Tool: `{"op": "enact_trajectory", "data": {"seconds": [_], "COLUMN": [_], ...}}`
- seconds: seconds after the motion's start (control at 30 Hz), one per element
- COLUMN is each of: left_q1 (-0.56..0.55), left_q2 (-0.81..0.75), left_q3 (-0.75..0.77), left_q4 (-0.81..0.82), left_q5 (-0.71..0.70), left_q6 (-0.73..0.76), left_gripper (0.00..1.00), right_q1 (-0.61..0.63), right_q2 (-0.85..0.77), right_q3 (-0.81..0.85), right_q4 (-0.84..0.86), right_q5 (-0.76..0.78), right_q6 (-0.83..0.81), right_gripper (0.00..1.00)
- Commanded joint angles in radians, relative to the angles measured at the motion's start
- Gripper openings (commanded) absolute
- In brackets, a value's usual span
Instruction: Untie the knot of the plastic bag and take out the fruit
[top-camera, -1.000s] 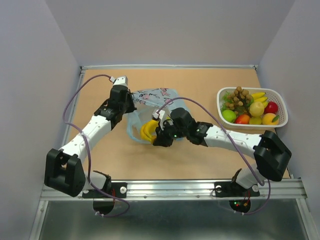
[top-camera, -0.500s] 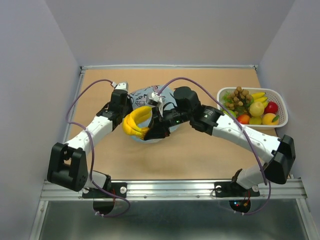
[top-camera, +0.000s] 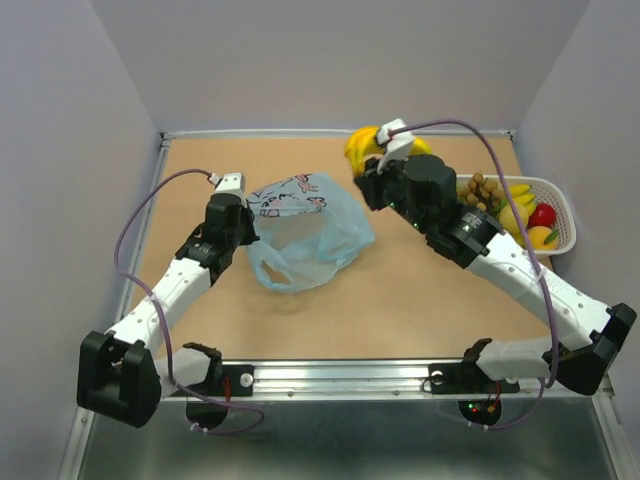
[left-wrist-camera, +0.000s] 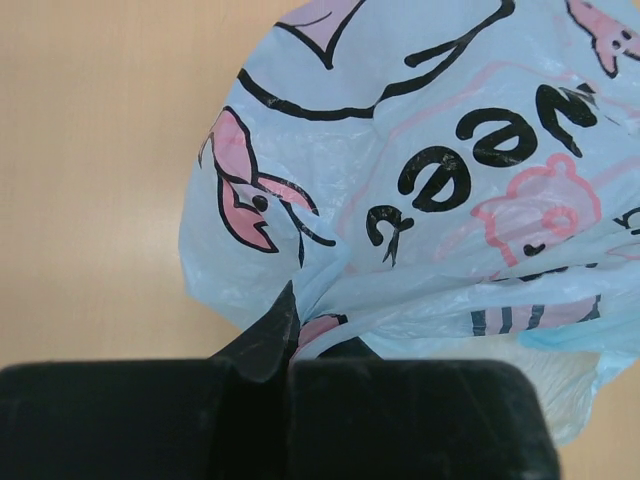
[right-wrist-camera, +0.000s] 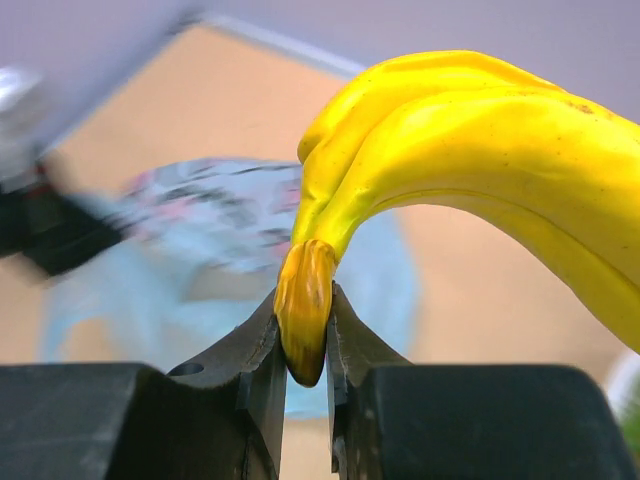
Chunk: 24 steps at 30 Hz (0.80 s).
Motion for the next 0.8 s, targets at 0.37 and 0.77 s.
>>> {"op": "enact_trajectory", "data": {"seconds": [0.37,0.77], "left_q1": [0.008,0.008], "left_q2": [-0.156,-0.174], "left_q3": [-0.113,-0.113], "left_q4": [0.078,0.084], "left_q5": [0.006,0.011], "left_q6": [0.069,0.079], "left_gripper": [0.00,0.00], "right_q1": [-0.793,-1.136], "right_q2": [-0.133,0.145], "right_q3": [-0.283,-0.222], "right_q4": [0.039,0.210], "right_q5": [0.257,0.249], "right_q6": [0.181,0.409], "right_gripper": [0.01,0.01]}}
